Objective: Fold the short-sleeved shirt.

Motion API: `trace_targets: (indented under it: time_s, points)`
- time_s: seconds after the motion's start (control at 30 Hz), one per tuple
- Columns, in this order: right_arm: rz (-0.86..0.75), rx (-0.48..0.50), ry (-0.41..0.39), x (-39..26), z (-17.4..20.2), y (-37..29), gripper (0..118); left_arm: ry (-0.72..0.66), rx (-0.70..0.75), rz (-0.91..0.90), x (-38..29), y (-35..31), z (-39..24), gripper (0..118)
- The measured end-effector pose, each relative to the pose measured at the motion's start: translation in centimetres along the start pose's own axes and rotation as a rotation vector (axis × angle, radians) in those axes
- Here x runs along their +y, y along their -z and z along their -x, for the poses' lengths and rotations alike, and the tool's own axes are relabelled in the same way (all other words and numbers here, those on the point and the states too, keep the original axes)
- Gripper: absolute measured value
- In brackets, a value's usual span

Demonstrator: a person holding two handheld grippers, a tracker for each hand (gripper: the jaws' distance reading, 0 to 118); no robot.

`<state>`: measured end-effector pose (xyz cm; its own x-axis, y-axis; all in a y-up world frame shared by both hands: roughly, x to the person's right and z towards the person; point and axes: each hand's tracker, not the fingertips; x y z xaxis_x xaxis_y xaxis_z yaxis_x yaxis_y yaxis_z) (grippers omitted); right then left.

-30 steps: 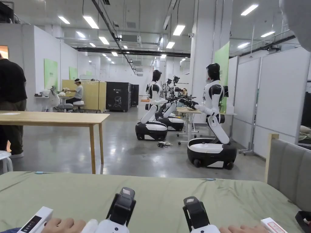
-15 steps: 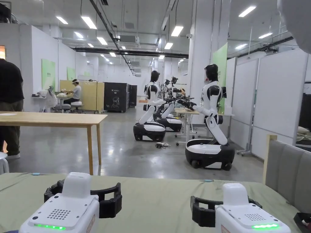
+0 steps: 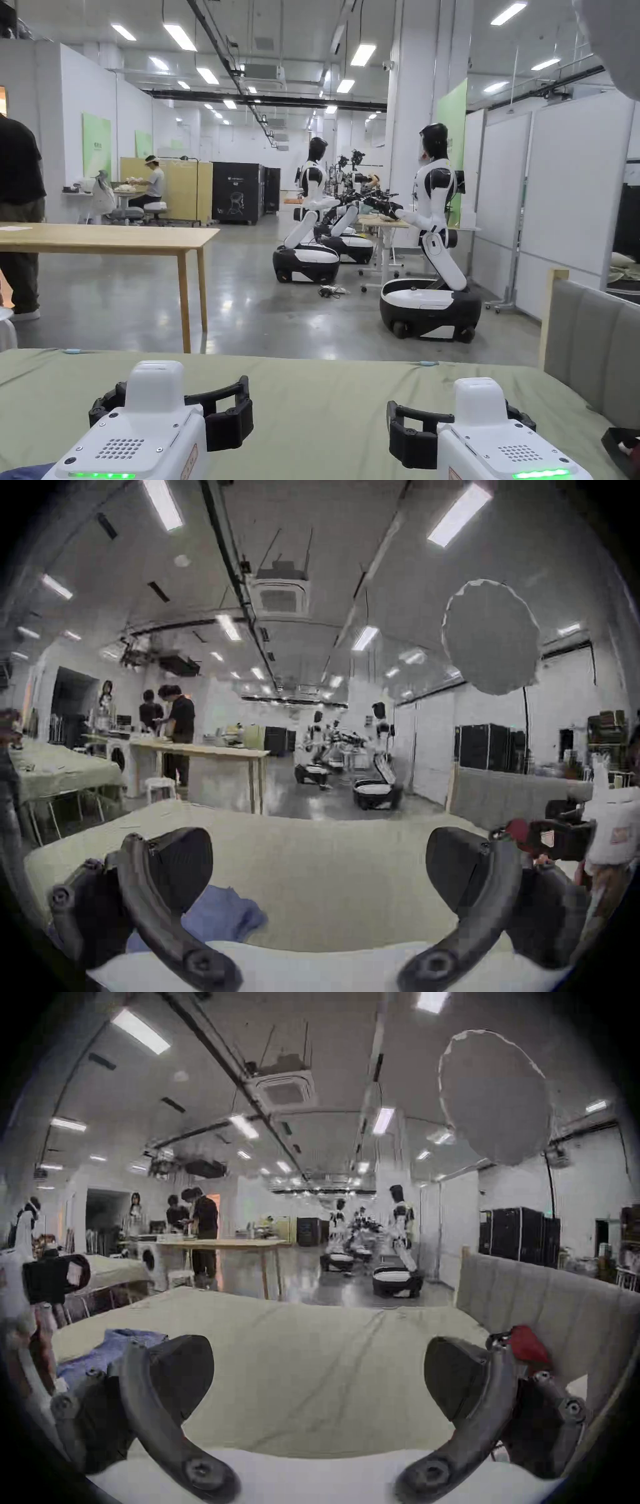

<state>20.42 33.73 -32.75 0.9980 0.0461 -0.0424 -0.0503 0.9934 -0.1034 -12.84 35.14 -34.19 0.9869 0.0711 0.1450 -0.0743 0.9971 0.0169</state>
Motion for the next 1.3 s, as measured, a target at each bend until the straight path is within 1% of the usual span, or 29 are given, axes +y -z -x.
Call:
trace_targets:
  time_s: [0.1,0.23,0.27,0.3,0.33,0.37,0.4,0.43,0.5,0.57,0.7,0.73,0.8,0.83,0.9,1.03,1.13,1.2,1.27,1.3]
  points:
    - [0.0,-0.022,-0.023,0.0,0.1,0.2,118,0.016,0.013,0.009,0.1,0.0,-0.2,118]
    - [0.018,-0.041,0.002,-0.1,-0.4,0.7,118,0.01,0.012,0.019,0.1,-0.1,-0.3,118]
    - [0.015,-0.037,0.006,0.0,-0.4,0.2,114,0.015,0.004,0.02,0.1,-0.2,-0.4,117]
    - [0.009,-0.046,0.007,0.0,-0.4,0.1,91,0.024,0.002,0.015,0.0,-0.2,-0.4,108]
    - [0.007,-0.075,-0.002,0.0,-0.4,0.2,60,0.039,-0.002,0.012,-0.1,-0.3,-0.6,92]
    - [0.008,-0.102,-0.016,0.0,-0.3,0.4,31,0.054,-0.011,0.009,-0.1,-0.4,-0.7,58]
    - [-0.002,-0.124,-0.026,-0.1,-0.5,0.3,8,0.08,0.007,0.004,-0.2,-0.4,-1.1,0]
    - [-0.007,-0.116,-0.016,-0.1,-0.6,0.2,7,0.122,0.075,0.001,-0.3,-0.4,-1.2,0]
    - [0.007,-0.086,0.008,0.0,-1.1,0.2,1,0.083,-0.013,-0.027,-0.3,-0.7,-1.3,0]
    - [0.003,-0.098,0.0,-0.1,-0.9,-0.4,1,0.105,0.031,-0.018,-0.3,-0.5,-1.7,0]
    - [0.013,-0.091,-0.015,-0.1,-0.7,-0.7,1,0.088,0.036,-0.017,-0.3,-0.5,-1.4,0]
    - [0.01,-0.099,-0.031,-0.1,-0.3,-0.8,1,0.085,0.046,-0.018,-0.3,-0.7,-1.1,0]
    - [-0.019,-0.087,-0.121,0.1,1.3,-1.0,1,0.09,0.072,-0.019,-0.4,-1.6,-0.1,0]
    - [-0.022,-0.074,-0.146,0.3,2.3,-1.0,1,0.1,0.094,-0.017,-0.5,-2.2,0.7,0]
    - [-0.03,-0.009,-0.159,0.5,5.0,-0.6,1,0.121,0.152,-0.011,-0.7,-3.8,2.6,0]
    - [-0.04,0.16,-0.134,0.7,12.4,0.1,1,0.125,0.287,0.015,-1.3,-7.9,8.3,0]
    - [-0.016,0.289,-0.124,-0.2,17.9,0.9,1,0.125,0.388,0.075,-2.0,-11.2,12.5,0]
    - [0.004,0.369,-0.095,-1.2,21.1,1.3,1,0.105,0.442,0.143,-2.9,-12.2,15.3,0]
    - [0.042,0.429,-0.076,-2.3,23.5,1.6,1,0.058,0.418,0.293,-4.2,-11.4,18.1,0]
    - [0.054,0.441,-0.086,-3.0,24.4,1.8,1,0.045,0.406,0.383,-5.0,-10.6,19.1,0]
